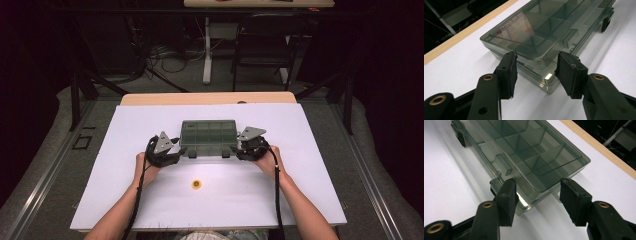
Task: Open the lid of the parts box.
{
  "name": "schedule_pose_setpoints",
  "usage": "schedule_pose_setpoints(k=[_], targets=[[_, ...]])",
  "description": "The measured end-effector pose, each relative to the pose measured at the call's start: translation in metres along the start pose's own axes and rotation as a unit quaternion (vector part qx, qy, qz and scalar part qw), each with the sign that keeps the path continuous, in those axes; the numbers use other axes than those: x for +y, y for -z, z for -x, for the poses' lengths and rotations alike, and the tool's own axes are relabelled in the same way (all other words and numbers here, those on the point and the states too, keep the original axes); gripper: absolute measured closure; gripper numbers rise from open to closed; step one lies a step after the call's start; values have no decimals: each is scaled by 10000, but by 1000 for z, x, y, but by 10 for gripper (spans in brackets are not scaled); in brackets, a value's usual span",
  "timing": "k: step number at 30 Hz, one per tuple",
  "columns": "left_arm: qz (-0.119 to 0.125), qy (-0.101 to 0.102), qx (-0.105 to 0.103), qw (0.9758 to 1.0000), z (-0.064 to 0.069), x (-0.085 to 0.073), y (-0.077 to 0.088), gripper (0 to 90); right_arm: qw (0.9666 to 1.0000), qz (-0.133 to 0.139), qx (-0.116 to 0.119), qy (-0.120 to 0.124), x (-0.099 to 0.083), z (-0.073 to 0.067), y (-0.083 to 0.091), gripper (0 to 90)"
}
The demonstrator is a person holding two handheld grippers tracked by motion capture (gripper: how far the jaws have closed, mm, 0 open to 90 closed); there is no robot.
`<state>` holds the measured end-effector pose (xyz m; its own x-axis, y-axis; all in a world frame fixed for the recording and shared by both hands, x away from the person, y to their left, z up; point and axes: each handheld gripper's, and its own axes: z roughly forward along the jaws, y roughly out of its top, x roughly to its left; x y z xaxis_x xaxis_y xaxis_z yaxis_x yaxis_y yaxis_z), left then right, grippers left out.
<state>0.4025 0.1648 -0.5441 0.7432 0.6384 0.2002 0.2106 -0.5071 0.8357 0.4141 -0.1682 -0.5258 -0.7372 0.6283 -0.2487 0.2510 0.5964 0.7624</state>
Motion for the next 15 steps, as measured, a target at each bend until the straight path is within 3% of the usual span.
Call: schedule_pose_setpoints(k=[15], targets=[[220, 70, 96, 9997, 0, 1, 1, 525, 9999, 119, -103, 1, 1, 0, 3, 513]])
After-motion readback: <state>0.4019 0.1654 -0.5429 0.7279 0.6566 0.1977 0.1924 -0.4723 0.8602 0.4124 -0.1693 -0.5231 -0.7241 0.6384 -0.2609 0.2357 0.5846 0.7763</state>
